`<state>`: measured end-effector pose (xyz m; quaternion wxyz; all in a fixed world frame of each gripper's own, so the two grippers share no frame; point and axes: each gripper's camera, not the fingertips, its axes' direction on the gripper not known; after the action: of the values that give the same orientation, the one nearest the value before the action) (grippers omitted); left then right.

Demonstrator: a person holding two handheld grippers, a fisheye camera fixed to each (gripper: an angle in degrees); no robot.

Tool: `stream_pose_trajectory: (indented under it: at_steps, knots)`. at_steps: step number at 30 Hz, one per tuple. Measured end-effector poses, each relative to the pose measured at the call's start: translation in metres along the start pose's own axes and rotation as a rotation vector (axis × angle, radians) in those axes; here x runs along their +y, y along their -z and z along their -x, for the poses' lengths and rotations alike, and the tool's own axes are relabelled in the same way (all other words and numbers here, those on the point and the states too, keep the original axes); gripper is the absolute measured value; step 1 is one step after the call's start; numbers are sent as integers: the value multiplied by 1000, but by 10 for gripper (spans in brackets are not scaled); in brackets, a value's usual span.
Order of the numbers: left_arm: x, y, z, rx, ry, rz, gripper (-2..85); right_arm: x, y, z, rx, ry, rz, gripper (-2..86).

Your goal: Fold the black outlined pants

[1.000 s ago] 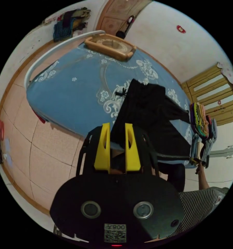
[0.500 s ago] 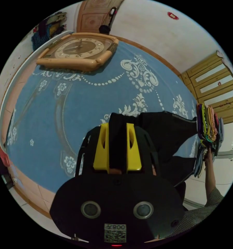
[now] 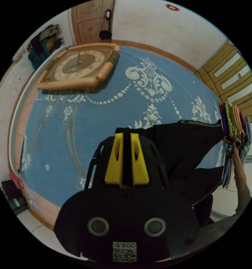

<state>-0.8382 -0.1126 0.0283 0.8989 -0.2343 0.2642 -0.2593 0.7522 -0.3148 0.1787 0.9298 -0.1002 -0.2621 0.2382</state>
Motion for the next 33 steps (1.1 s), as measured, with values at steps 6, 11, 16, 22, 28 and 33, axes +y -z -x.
stream_pose_trajectory:
  at_steps: [6,11,16,22,28,33]
  knots:
    - [-20,24,9,-21,78,-82,40,17,58,10,-19,105,-93,20]
    - [-41,-9,-7,-48,132,-35,45,21,58,5,37,87,-49,23]
    - [-59,-35,-35,-50,123,-24,60,16,12,-9,35,-76,137,40]
    - [-59,-36,-49,3,105,-103,89,16,31,-6,40,-139,-1,44]
    - [-57,-70,-97,140,-62,-63,94,15,48,36,-81,45,-100,25]
    - [-93,-118,-179,206,-269,-13,94,-14,33,115,-34,267,-57,37]
